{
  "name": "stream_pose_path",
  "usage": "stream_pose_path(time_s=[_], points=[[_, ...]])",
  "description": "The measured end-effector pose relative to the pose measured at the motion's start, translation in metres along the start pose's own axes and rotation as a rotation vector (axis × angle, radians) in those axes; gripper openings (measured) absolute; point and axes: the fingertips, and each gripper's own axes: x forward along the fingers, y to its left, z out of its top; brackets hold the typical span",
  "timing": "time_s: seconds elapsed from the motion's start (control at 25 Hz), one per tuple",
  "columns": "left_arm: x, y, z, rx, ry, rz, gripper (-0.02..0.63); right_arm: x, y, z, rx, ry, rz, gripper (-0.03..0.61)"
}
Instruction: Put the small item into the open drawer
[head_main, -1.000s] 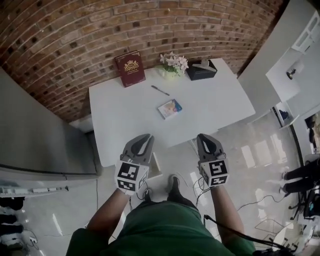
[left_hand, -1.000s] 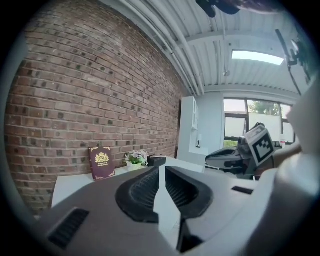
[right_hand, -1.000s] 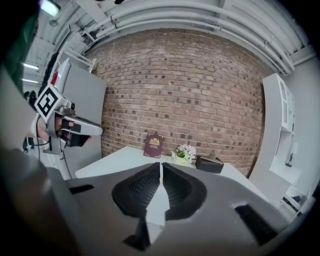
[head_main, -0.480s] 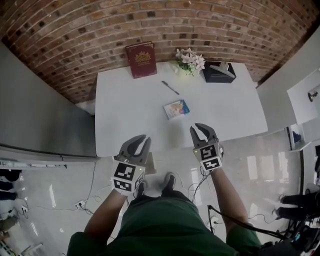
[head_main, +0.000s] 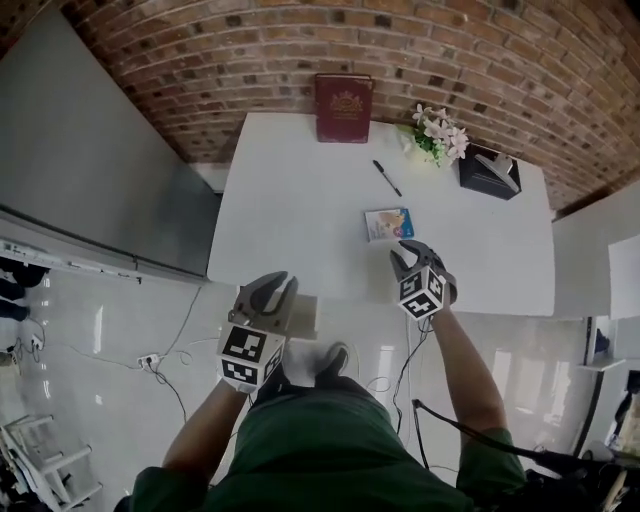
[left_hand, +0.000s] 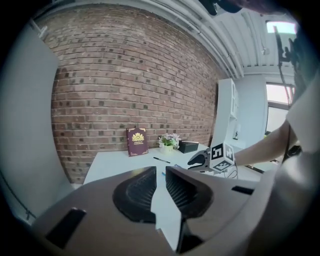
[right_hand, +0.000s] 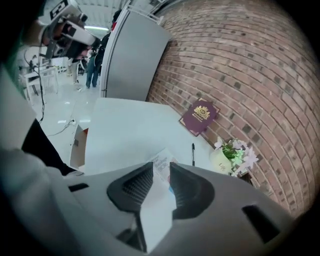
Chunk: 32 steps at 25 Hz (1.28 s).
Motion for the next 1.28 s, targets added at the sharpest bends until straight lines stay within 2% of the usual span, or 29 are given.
stream_pose_path(time_s=[0.44,0.8,1.12,1.28], points=[[-0.042,0.033,-0.034,-0.058,0.032,0.177,0.035,0.075,0.0,-0.039,-0.273,0.173,0.11,0.11],[-0.068,0.043,-0.057,-0.133,0.06,0.257,0.035,0.101,0.008,-0.053,-0.471,0.224,0.164,0.107],[-0.068,0.037,-0.058,-0.146,0.074,0.256,0.035,0.106,0.009,-0.052,-0.528,0.232,0.124,0.058],[-0.066,0.026,-0.061,-0.157,0.089,0.234,0.035,0.102,0.011,-0.048,-0.484,0.212,0.118,0.032]])
